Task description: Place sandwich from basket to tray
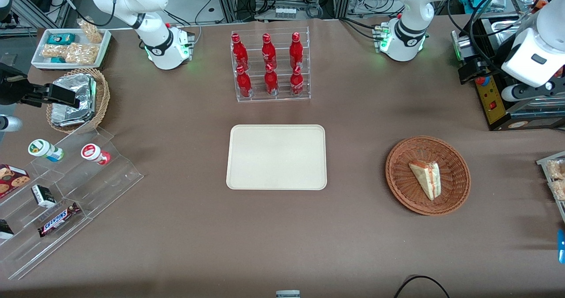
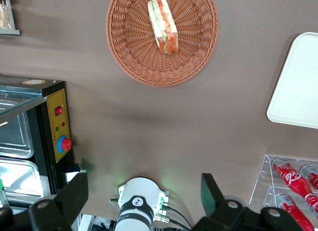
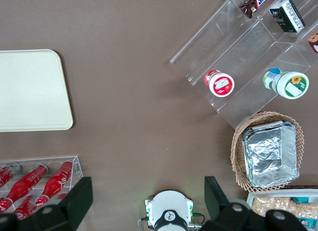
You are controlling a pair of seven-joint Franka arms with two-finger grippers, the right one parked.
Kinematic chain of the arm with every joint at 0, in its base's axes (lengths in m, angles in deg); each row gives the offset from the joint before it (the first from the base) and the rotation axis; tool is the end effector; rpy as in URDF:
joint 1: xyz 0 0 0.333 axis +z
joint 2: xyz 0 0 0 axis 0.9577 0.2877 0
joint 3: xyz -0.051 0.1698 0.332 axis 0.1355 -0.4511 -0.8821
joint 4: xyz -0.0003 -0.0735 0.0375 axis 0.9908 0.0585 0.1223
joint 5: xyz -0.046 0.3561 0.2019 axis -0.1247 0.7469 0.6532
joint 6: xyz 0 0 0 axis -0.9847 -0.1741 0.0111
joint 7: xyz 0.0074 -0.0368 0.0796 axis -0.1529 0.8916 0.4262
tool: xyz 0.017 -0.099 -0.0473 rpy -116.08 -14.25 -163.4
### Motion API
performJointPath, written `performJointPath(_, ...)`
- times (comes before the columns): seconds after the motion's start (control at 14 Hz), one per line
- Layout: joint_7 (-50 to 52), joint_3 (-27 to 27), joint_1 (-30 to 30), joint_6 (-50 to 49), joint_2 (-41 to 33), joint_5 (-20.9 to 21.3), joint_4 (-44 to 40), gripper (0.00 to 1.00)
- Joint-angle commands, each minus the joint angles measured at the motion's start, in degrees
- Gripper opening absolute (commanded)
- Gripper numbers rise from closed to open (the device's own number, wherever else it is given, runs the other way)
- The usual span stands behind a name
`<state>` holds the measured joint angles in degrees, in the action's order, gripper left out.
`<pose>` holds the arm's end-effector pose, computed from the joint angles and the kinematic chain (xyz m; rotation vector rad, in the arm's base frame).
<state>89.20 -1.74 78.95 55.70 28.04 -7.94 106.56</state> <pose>0.5319 -0.0663 0.6987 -3.0335 -0.1884 0.3469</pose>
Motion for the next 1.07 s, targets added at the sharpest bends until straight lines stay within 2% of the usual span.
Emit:
performJointPath(0.0, -0.66, 0.32, 0.31, -1.47, 0.68, -0.61, -1.94, 1.00)
performJointPath(0.43, 1.09, -0.12, 0.84, -1.12, 5.06, -0.78, -1.94, 1.00)
performJointPath(0.57, 3.73, -1.34, 0.75, -0.69, 7.52, -1.22, 0.33, 1.00)
performJointPath(0.71, 3.82, -1.70, 0.75, 6.74, 7.98, -0.79, 6.72, 1.00)
performJointPath(1.0, 6.62, -2.58, 0.66, 30.81, 5.52, -0.61, 25.61, 1.00)
